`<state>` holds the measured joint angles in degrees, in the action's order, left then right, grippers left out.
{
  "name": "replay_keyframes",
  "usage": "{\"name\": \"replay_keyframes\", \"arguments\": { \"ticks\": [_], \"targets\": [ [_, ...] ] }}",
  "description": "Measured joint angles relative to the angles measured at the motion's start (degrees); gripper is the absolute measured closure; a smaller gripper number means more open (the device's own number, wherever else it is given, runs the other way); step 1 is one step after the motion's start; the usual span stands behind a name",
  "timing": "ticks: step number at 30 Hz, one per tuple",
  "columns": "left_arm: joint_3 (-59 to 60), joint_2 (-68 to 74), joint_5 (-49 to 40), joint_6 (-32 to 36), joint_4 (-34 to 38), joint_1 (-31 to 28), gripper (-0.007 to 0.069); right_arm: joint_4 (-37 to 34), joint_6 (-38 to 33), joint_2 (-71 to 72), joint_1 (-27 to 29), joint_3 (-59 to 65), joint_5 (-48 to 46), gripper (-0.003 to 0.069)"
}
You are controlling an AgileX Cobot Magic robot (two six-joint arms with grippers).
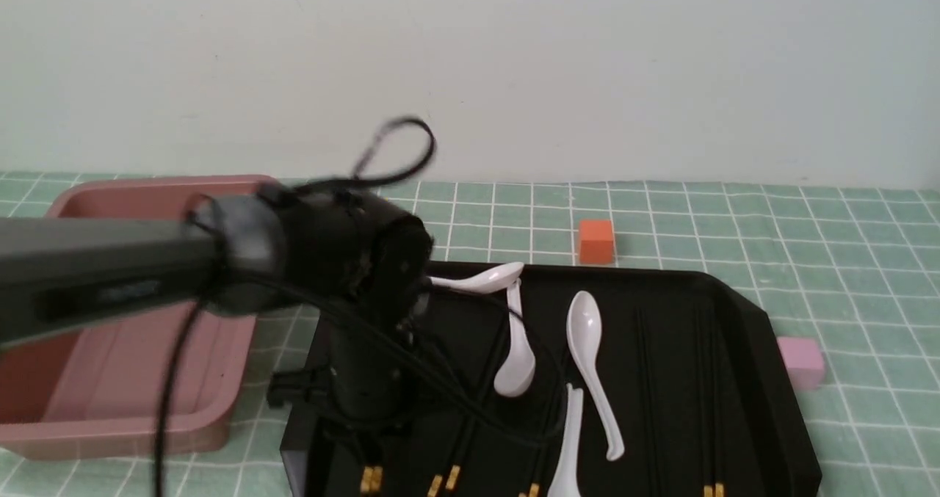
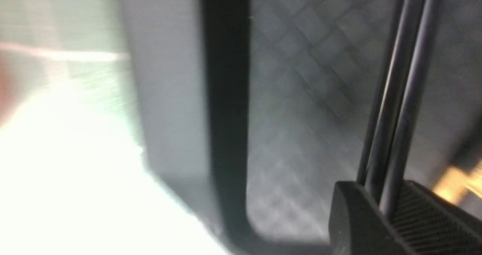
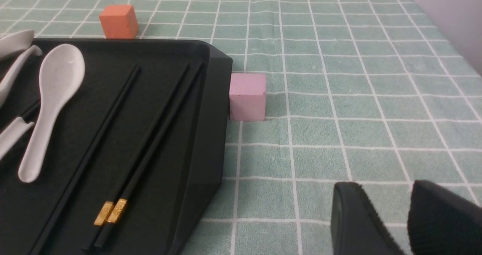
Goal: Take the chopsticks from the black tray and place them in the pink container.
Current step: 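Reach over to the black tray and grasp a pair of chopsticks with the left gripper, then place the chopsticks into the pink bin with the left gripper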
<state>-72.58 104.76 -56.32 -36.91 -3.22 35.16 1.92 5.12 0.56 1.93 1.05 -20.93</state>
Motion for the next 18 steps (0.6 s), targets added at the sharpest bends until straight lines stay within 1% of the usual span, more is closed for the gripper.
{"name": "replay_keyframes", "arguments": {
  "ticks": [3, 4, 5, 7, 8, 9, 10, 11, 13, 16, 18],
  "targets": [
    [0.00, -8.85, -1.60, 0.13, -0.60, -1.89, 0.0503, 0.00, 0.00, 0.00, 0.00, 0.00, 0.00, 0.0419],
    [0.00, -11.82, -2.33, 0.51, -0.60, -3.65, 0.0503, 0.00, 0.00, 0.00, 0.00, 0.00, 0.00, 0.0419],
    [0.00, -16.35, -3.72, 1.72, -1.10, -8.50, 0.0503, 0.00, 0.00, 0.00, 0.00, 0.00, 0.00, 0.0419],
    [0.00, -18.60, -4.47, 2.91, -1.84, -12.80, 0.0503, 0.00, 0.00, 0.00, 0.00, 0.00, 0.00, 0.0419],
    [0.00, -20.04, -5.18, 4.37, -2.23, -17.58, 0.0503, 0.00, 0.00, 0.00, 0.00, 0.00, 0.00, 0.0419],
    [0.00, -20.51, -5.61, 5.47, -2.46, -20.85, 0.0503, 0.00, 0.00, 0.00, 0.00, 0.00, 0.00, 0.0419],
    [0.00, -20.74, -5.75, 6.04, -2.58, -22.46, 0.0503, 0.00, 0.00, 0.00, 0.00, 0.00, 0.00, 0.0419],
    [0.47, -20.89, -5.36, 8.16, -2.85, -28.60, 0.0503, 0.00, 0.05, 0.00, 0.00, 0.00, 0.00, 0.0419],
    [1.89, -20.12, -3.29, 10.31, -2.34, -34.22, 0.0503, 0.00, 0.05, 0.00, 0.00, 0.00, 0.00, 0.0419],
    [4.38, -16.99, 2.20, 13.50, -0.01, -39.81, 0.0503, 0.00, 0.05, 0.00, 0.00, 0.00, 0.00, 0.0419],
    [5.15, -14.30, 5.22, 15.97, 1.07, -40.94, 0.0503, 0.00, 0.05, 0.00, 0.00, 0.00, 0.00, 0.0419]
  ]
}}
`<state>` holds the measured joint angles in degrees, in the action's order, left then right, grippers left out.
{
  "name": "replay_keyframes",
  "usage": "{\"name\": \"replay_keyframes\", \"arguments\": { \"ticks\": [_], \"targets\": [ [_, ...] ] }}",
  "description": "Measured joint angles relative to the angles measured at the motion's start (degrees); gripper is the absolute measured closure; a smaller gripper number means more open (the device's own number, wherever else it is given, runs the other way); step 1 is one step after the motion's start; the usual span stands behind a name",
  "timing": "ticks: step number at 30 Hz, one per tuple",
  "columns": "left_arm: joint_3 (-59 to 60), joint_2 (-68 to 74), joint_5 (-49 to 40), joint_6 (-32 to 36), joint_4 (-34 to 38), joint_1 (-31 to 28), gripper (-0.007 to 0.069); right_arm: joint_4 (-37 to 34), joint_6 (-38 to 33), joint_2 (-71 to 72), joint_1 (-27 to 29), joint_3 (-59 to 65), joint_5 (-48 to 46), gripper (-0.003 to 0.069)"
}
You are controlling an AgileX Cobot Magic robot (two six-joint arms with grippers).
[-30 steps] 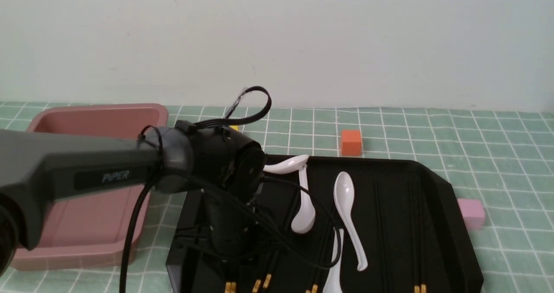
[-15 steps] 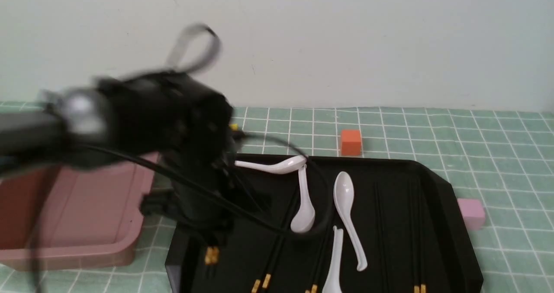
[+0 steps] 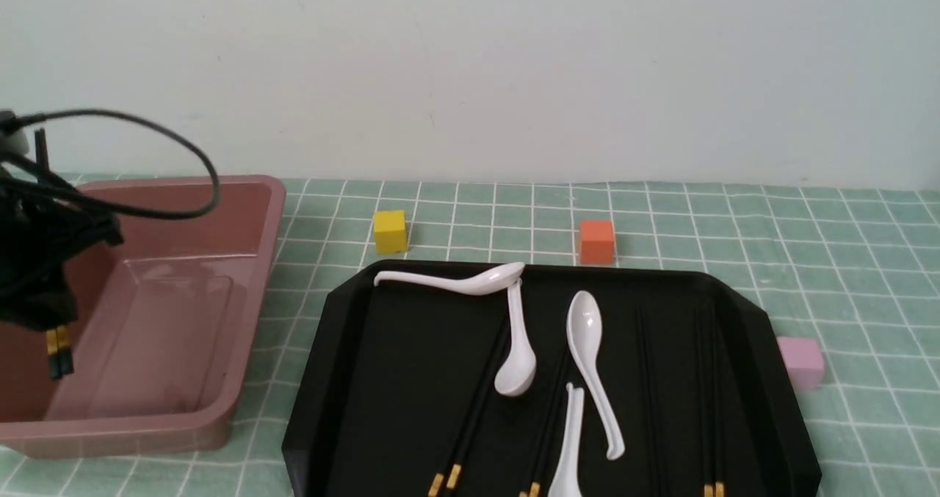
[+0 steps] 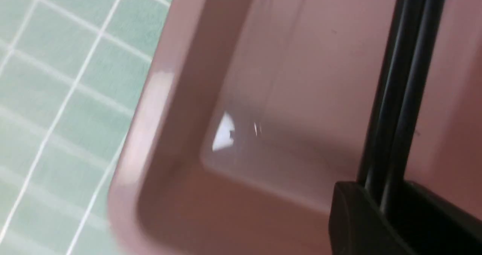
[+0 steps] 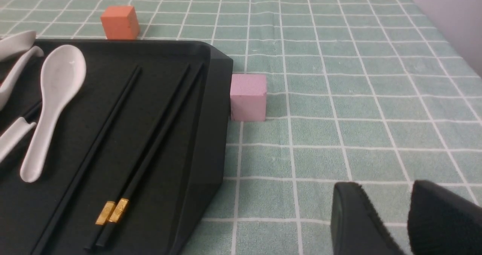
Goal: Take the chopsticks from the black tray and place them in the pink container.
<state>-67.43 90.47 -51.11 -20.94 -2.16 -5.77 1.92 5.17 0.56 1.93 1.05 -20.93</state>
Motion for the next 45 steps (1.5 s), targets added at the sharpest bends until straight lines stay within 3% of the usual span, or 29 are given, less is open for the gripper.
{"name": "replay_keyframes", "arguments": {
  "ticks": [4, 8, 16, 22, 23, 24, 32, 40, 45],
  "targets": [
    [0.23, 5.62, 4.03, 5.85, 0.96, -0.07, 0.0503, 0.00, 0.00, 0.00, 0.00, 0.00, 0.00, 0.0419],
    [0.27, 9.97, 6.03, 7.50, 0.97, -0.08, 0.0497, 0.00, 0.00, 0.00, 0.00, 0.00, 0.00, 0.0419],
    [-0.59, 11.14, 3.61, 7.64, 1.21, -0.08, 0.0367, 0.00, 0.00, 0.00, 0.00, 0.00, 0.00, 0.0419],
    [-0.95, 7.46, -5.29, 8.16, 2.15, -0.08, 0.0543, 0.00, 0.00, 0.00, 0.00, 0.00, 0.00, 0.0419],
    [0.30, 3.79, -7.92, 8.82, 2.56, -0.08, 0.0624, 0.00, 0.00, 0.00, 0.00, 0.00, 0.00, 0.0419],
    [1.64, 1.79, -8.51, 9.25, 3.02, -0.08, 0.0637, 0.00, 0.00, 0.00, 0.00, 0.00, 0.00, 0.0419],
    [21.01, -25.92, -2.33, 14.32, 13.60, -0.08, 0.0637, 0.00, 0.00, 0.00, 0.00, 0.00, 0.00, 0.0419],
    [42.76, -63.22, 7.84, 32.86, 38.02, -0.08, 0.0637, 0.00, 0.00, 0.00, 0.00, 0.00, 0.00, 0.0419],
    [46.57, -81.22, 11.28, 30.17, 40.00, -0.08, 0.0637, 0.00, 0.00, 0.00, 0.00, 0.00, 0.00, 0.0419]
  ]
}}
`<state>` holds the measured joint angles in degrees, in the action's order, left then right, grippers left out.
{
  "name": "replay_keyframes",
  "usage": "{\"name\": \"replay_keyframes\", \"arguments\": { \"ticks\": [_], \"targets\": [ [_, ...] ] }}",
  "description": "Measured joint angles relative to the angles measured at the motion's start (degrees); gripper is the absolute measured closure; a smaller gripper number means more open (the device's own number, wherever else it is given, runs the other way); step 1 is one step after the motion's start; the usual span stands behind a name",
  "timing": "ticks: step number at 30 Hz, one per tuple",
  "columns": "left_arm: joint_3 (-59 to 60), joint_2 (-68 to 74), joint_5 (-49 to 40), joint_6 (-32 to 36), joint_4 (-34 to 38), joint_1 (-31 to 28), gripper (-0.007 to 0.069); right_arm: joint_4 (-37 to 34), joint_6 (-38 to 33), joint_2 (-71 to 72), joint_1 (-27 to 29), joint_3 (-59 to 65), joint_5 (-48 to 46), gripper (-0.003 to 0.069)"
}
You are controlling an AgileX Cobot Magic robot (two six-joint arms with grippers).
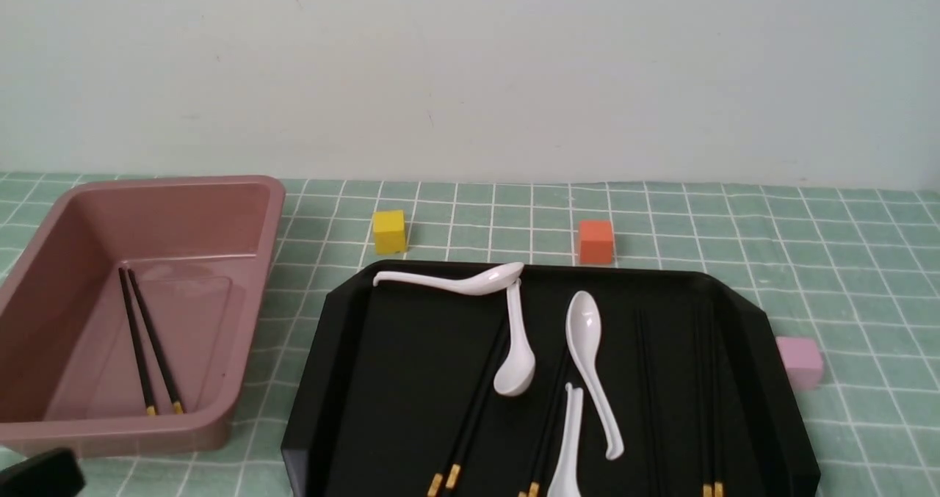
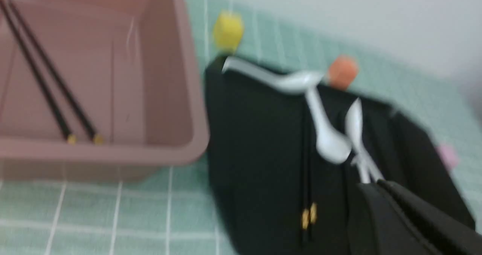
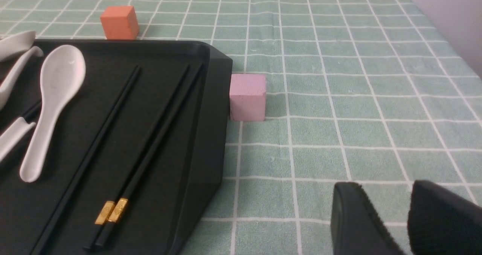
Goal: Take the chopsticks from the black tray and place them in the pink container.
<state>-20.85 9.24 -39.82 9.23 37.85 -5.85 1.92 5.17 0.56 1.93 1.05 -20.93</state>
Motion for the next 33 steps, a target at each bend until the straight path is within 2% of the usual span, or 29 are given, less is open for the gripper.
{"name": "replay_keyframes", "arguments": {
  "ticks": [7, 19, 26, 28, 33],
  "targets": [
    [1.43, -9.98, 1.87, -7.95, -7.68, 0.00, 0.0637, 0.00, 0.00, 0.00, 0.00, 0.00, 0.00, 0.0419],
    [1.54, -10.00, 5.84, -7.27, -15.59, 0.00, 0.0637, 0.00, 0.00, 0.00, 0.00, 0.00, 0.00, 0.0419],
    [4.03, -10.00, 9.29, -7.52, -17.32, 0.00, 0.0637, 0.00, 0.00, 0.00, 0.00, 0.00, 0.00, 0.0419],
    [6.58, -10.00, 11.24, -9.23, -17.98, 0.00, 0.0637, 0.00, 0.00, 0.00, 0.00, 0.00, 0.00, 0.0419],
    [12.77, -10.00, 14.60, -22.74, -28.08, 4.85, 0.0636, 0.00, 0.00, 0.00, 0.00, 0.00, 0.00, 0.0419]
  ]
}}
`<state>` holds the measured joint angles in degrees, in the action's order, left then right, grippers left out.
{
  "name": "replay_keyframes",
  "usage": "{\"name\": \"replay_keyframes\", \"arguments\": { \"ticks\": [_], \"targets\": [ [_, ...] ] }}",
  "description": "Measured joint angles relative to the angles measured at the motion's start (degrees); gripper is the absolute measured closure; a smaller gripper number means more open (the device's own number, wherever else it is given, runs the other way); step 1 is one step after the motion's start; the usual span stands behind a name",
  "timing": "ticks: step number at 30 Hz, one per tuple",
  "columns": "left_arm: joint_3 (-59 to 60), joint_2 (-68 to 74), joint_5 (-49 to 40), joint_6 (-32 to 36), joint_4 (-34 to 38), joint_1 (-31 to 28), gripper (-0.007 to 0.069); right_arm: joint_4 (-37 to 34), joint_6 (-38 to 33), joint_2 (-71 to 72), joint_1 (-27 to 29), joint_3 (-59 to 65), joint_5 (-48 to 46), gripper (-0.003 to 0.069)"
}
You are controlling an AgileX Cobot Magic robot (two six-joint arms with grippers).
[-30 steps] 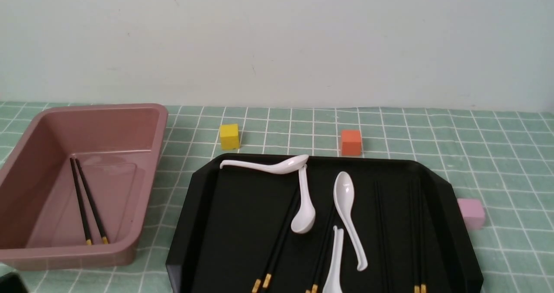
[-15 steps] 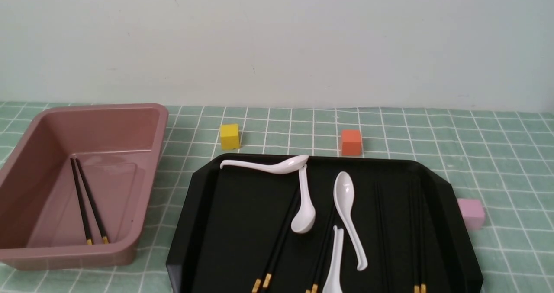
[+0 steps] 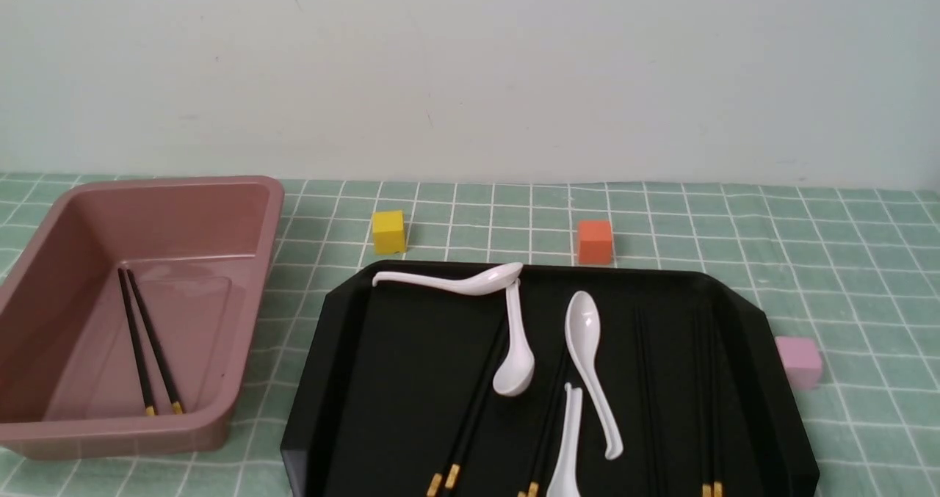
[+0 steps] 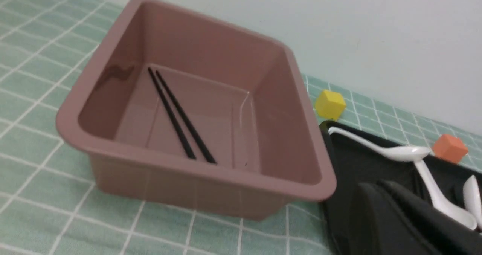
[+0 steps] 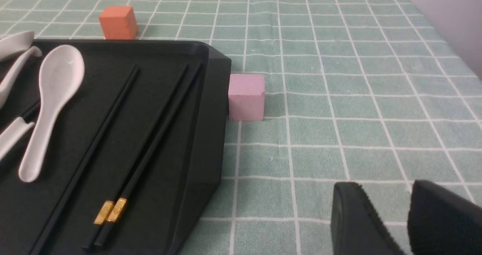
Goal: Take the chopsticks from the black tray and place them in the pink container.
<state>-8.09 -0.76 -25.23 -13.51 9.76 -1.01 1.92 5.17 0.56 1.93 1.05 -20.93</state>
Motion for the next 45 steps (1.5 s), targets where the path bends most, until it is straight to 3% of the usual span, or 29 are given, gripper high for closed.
{"name": "replay_keyframes", "arguments": {
  "ticks": [3, 8, 18, 45],
  "targets": [
    [3.00, 0.00, 1.19, -6.04, -8.42, 6.16, 0.0635, 0.00, 0.00, 0.00, 0.00, 0.00, 0.00, 0.0419],
    [7.34, 0.00, 1.77, -7.91, -11.59, 10.23, 0.0634, 0.00, 0.00, 0.00, 0.00, 0.00, 0.00, 0.0419],
    [9.68, 0.00, 2.39, -4.48, -11.72, 10.47, 0.0626, 0.00, 0.00, 0.00, 0.00, 0.00, 0.00, 0.0419],
    [9.80, 0.00, 2.75, -4.30, -11.72, 10.47, 0.0603, 0.00, 0.00, 0.00, 0.00, 0.00, 0.00, 0.0419]
  ]
}}
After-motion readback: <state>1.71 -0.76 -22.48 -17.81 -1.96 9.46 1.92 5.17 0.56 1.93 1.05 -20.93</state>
